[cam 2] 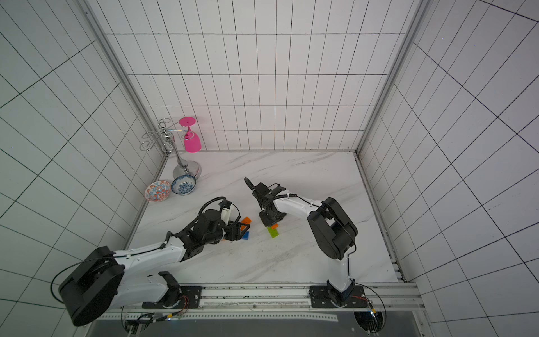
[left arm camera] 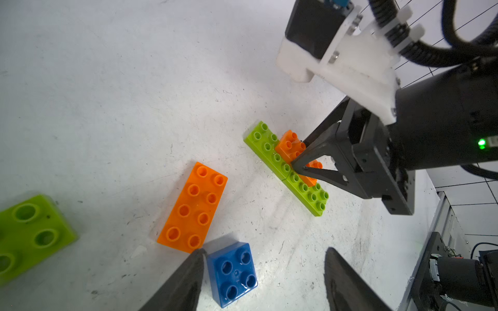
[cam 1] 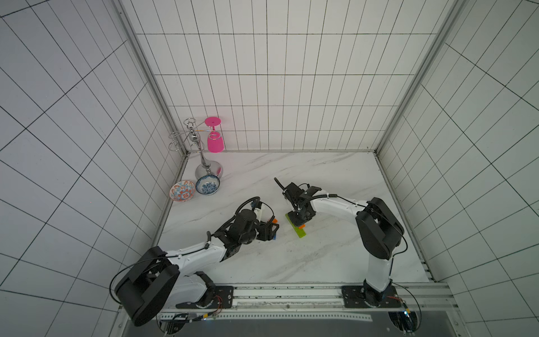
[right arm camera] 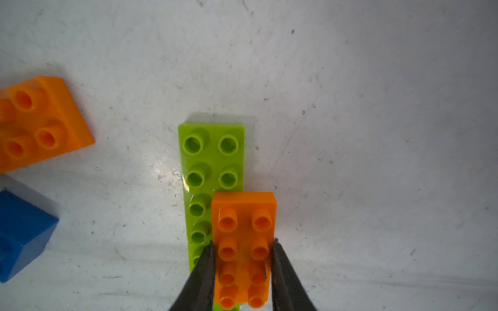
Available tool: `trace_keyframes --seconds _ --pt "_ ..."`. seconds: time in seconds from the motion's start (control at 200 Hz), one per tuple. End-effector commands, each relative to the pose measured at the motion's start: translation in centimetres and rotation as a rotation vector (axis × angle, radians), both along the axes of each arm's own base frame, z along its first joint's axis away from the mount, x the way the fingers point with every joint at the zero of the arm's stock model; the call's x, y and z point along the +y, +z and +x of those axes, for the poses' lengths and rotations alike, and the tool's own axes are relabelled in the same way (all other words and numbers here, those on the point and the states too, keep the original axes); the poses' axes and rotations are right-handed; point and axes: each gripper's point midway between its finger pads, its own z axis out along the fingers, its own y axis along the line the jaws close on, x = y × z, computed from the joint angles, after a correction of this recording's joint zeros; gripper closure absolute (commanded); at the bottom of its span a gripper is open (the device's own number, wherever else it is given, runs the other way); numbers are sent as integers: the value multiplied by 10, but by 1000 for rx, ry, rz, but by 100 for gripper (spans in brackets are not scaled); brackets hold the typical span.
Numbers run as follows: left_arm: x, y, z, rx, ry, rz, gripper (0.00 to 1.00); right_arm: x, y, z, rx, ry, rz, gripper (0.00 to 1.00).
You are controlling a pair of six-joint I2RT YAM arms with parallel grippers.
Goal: Assemble a small pinwheel with lego
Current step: Assemble the lego brick with the lego brick.
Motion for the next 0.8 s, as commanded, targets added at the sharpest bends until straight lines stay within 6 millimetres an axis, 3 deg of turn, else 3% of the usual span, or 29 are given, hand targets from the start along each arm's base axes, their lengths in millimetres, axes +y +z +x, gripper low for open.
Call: trace_keyframes --seconds 0.0,0.295,0.45,0.535,0.795 --pt "-5 8 5 -25 -6 -5 28 -34 -31 -45 177 25 -126 74" --pt "-3 13 7 -39 -1 3 28 -36 -48 -47 208 5 -158 74" --pt "1 21 9 -61 11 17 28 -29 -20 -30 123 -21 -104 70" --pt "0 24 9 -66 11 14 28 -24 -5 -24 98 -24 -80 62" --pt "2 26 8 -70 15 11 28 -18 20 -13 46 -39 -42 49"
